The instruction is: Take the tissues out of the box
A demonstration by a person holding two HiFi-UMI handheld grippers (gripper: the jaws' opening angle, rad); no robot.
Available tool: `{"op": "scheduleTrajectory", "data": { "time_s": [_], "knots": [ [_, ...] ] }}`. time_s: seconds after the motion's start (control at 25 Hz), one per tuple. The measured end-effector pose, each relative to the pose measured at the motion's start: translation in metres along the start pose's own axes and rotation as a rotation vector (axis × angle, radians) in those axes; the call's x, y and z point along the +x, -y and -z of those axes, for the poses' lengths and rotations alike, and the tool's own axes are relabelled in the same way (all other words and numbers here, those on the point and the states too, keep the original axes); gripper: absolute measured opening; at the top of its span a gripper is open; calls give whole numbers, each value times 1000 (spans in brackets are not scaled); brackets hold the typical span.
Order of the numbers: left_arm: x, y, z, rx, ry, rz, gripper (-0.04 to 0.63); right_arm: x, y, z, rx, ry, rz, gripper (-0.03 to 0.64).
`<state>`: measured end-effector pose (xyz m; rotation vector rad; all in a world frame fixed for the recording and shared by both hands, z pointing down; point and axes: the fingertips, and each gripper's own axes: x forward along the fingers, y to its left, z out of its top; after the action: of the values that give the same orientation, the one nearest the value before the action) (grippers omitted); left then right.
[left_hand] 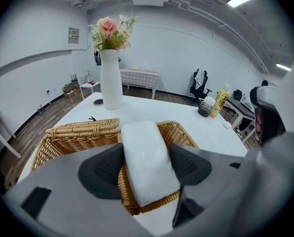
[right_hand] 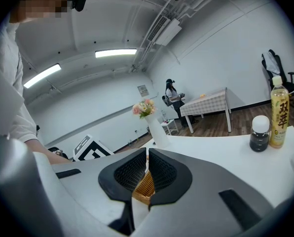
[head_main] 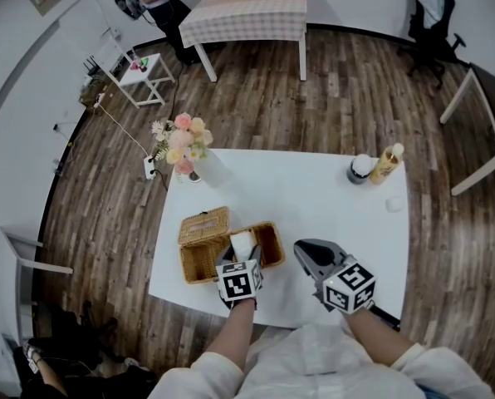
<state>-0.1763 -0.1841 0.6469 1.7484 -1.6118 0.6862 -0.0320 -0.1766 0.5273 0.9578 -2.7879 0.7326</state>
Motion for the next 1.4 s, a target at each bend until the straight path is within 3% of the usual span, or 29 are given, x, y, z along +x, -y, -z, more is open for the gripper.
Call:
{"op": "scheduleTrajectory", "data": {
  "time_s": [0.4,1.4],
  "knots": [
    [-3,-3,-1,-65,-13,-3,253,-1,6,2,28,4,14,35],
    [-52,-6,-29,-157,122,96,241,3,-4,3,15,-1,13,35]
  ]
}}
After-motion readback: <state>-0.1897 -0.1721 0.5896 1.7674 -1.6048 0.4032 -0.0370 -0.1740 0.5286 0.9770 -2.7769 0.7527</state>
